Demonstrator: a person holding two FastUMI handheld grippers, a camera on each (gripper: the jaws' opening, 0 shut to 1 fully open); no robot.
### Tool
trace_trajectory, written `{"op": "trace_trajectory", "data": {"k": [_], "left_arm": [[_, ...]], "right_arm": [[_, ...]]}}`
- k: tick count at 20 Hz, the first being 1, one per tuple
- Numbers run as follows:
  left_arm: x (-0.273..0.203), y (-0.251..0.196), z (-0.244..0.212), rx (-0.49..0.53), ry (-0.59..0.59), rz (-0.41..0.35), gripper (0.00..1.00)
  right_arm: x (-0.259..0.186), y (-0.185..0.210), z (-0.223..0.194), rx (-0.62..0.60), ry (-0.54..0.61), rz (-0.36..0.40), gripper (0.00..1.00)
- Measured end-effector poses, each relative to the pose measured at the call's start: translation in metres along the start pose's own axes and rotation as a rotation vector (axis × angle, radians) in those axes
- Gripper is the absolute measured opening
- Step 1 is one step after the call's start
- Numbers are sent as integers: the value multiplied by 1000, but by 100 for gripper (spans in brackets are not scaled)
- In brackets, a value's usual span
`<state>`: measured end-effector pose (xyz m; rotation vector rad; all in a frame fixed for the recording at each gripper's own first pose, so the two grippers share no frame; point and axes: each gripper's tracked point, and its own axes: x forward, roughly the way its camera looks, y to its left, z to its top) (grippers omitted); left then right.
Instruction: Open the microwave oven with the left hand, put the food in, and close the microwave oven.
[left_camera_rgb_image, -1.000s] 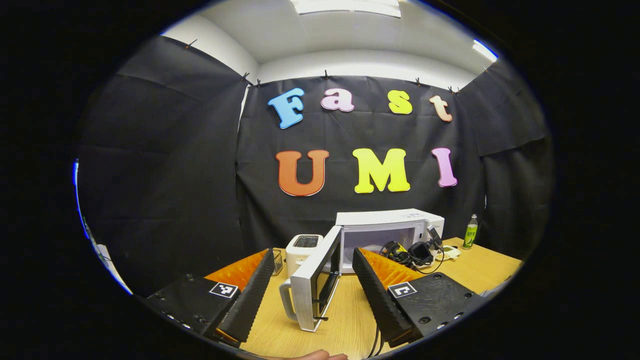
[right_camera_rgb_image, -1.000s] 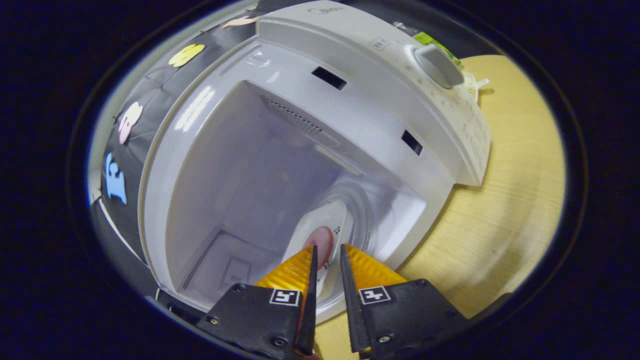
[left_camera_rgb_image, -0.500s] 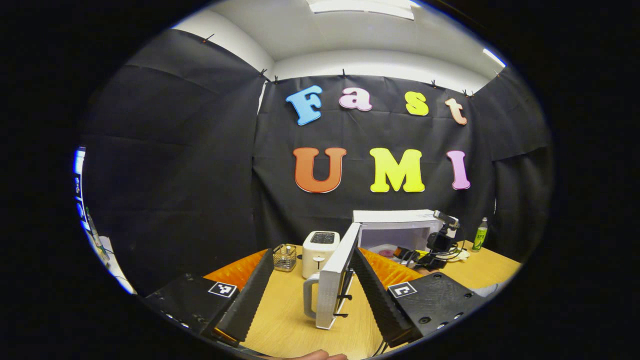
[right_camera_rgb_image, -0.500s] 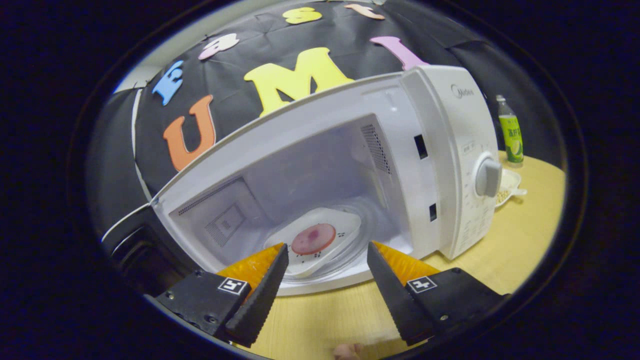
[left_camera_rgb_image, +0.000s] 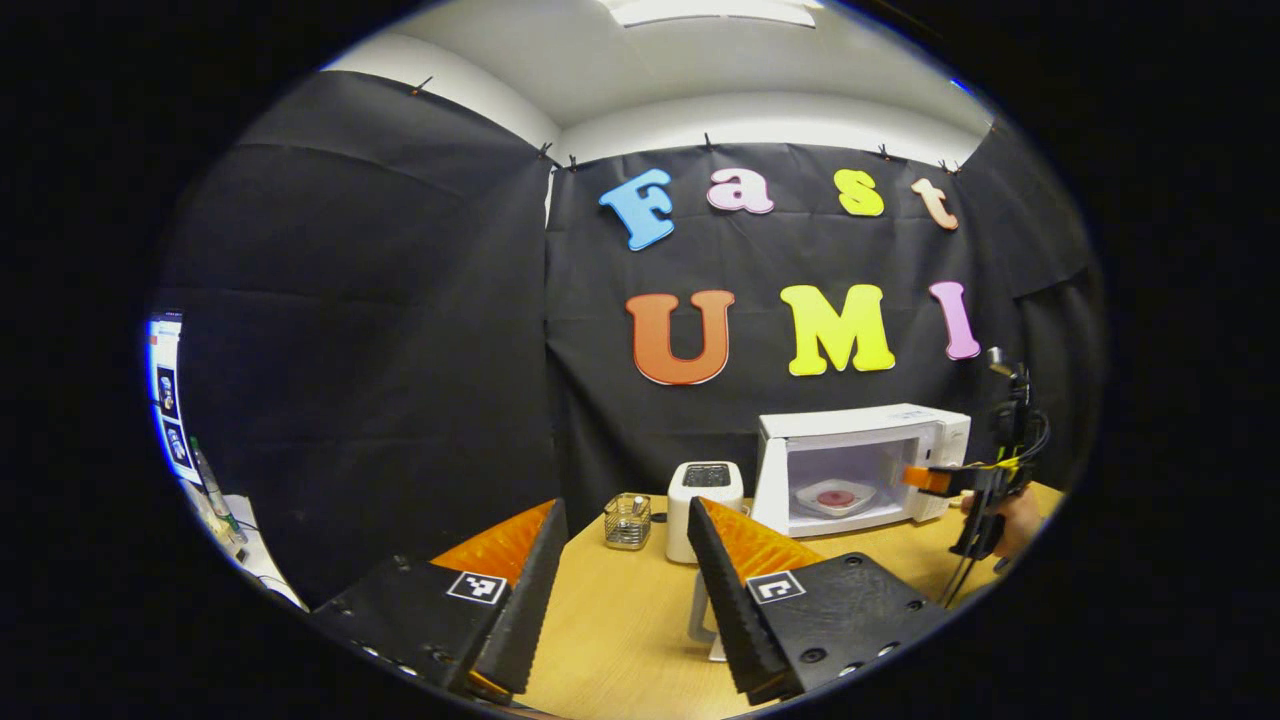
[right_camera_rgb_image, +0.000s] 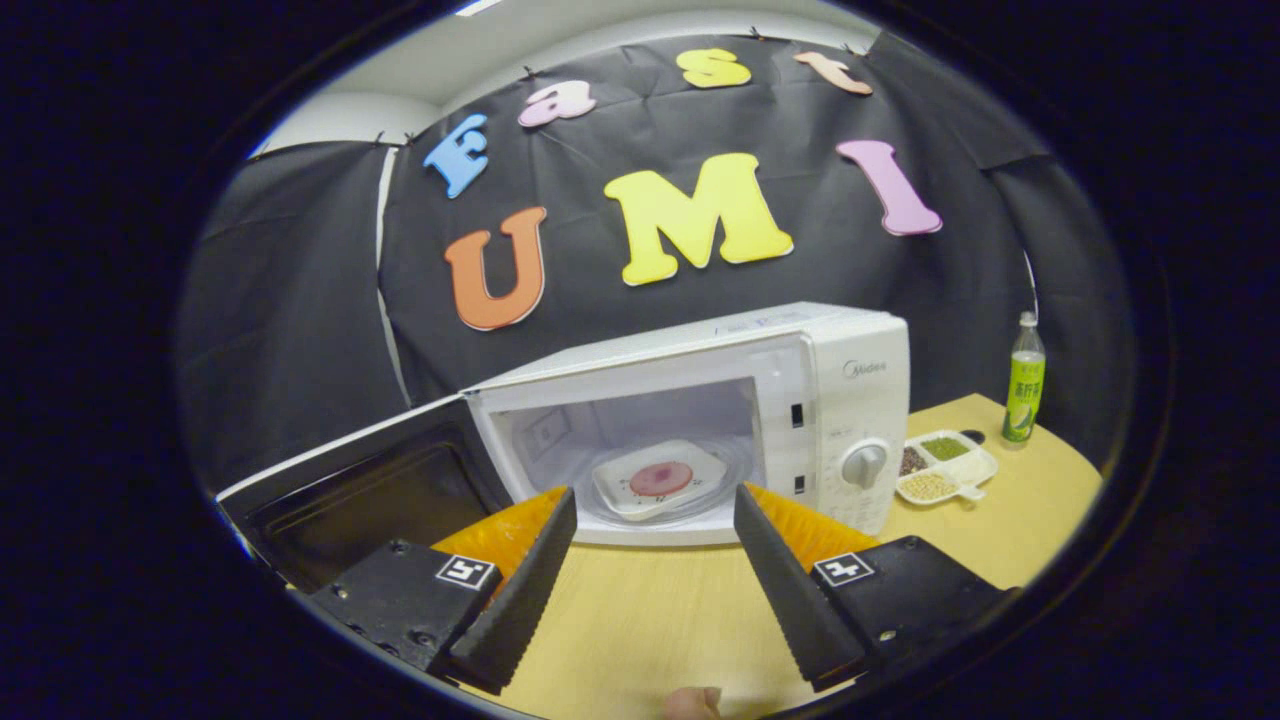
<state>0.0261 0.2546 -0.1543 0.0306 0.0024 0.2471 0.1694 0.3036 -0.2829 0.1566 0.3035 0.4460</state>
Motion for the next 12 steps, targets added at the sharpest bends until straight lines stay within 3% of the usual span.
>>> {"op": "trace_trajectory", "data": {"k": [1,2,3,4,5,6,7,8,9,10,11,12], "left_arm": [[5,1,-6,-10,11,-4,55],[10,9,-8,-24,15,3,38],[18,8,-16,-42,31,-22,22],[22,4,-25,-53,36,-53,22],[28,7,-30,-52,29,-59,24],[41,13,-41,-53,37,-53,24],[49,12,-49,-71,53,-70,5],[54,8,-60,-89,68,-95,7],[54,-1,-69,-104,88,-140,1],[57,-9,-79,-104,109,-169,2],[72,-12,-91,-88,101,-174,1],[62,-18,-94,-87,120,-207,0]], "right_arm": [[-16,-6,11,-27,-26,-5,100],[-33,-14,22,-56,-49,-22,100],[-50,-22,31,-84,-72,-37,90],[-67,-27,42,-105,-98,-47,91],[-80,-33,49,-119,-125,-51,100],[-94,-41,56,-128,-144,-66,91],[-105,-48,63,-140,-159,-81,100],[-117,-54,67,-155,-163,-91,91],[-125,-60,71,-171,-168,-106,91],[-134,-69,76,-183,-162,-131,91],[-144,-78,78,-198,-156,-154,100],[-151,-83,81,-204,-148,-165,91]]}}
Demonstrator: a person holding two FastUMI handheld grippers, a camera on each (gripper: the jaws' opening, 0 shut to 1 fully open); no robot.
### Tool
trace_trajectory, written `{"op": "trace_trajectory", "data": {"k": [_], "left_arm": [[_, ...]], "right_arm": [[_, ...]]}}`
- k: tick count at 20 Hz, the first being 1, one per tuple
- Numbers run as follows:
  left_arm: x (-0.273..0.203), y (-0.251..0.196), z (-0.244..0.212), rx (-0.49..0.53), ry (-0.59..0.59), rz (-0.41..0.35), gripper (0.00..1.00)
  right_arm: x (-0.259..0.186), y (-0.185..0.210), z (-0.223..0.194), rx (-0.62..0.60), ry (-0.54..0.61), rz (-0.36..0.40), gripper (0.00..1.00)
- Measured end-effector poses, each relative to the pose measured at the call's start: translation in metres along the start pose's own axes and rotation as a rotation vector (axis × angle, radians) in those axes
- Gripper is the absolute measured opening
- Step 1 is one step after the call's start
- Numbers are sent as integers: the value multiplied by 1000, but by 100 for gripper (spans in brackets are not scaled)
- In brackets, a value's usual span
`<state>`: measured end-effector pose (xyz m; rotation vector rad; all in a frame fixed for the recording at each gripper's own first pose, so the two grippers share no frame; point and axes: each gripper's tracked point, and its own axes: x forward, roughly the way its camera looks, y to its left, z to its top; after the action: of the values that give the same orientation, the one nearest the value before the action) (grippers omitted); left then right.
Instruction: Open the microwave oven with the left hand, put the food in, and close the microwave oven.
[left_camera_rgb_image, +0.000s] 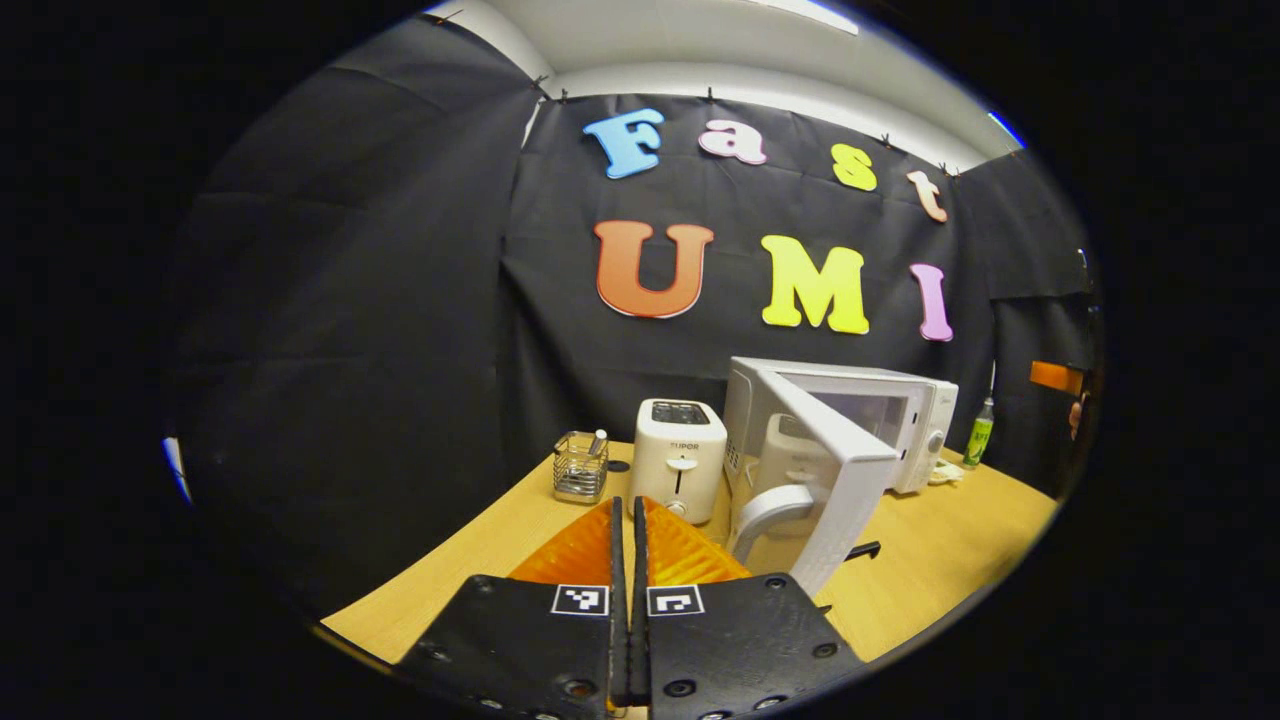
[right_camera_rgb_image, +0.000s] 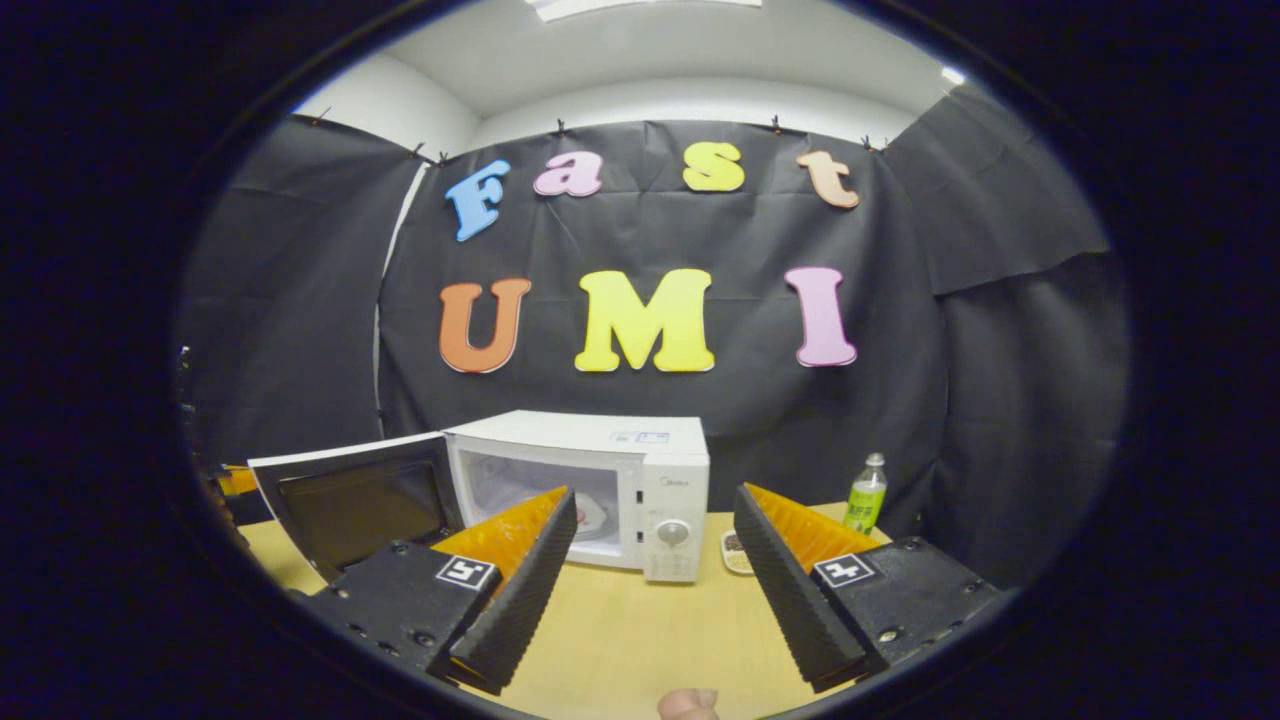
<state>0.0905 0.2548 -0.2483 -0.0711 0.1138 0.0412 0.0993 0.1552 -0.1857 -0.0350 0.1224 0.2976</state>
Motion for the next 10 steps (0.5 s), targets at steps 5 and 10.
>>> {"op": "trace_trajectory", "data": {"k": [5,10], "left_arm": [[7,-27,-8,29,-5,-72,0],[5,-76,-22,27,16,-189,0]], "right_arm": [[-19,-12,13,14,1,15,92],[-27,-26,18,-5,1,34,92]]}}
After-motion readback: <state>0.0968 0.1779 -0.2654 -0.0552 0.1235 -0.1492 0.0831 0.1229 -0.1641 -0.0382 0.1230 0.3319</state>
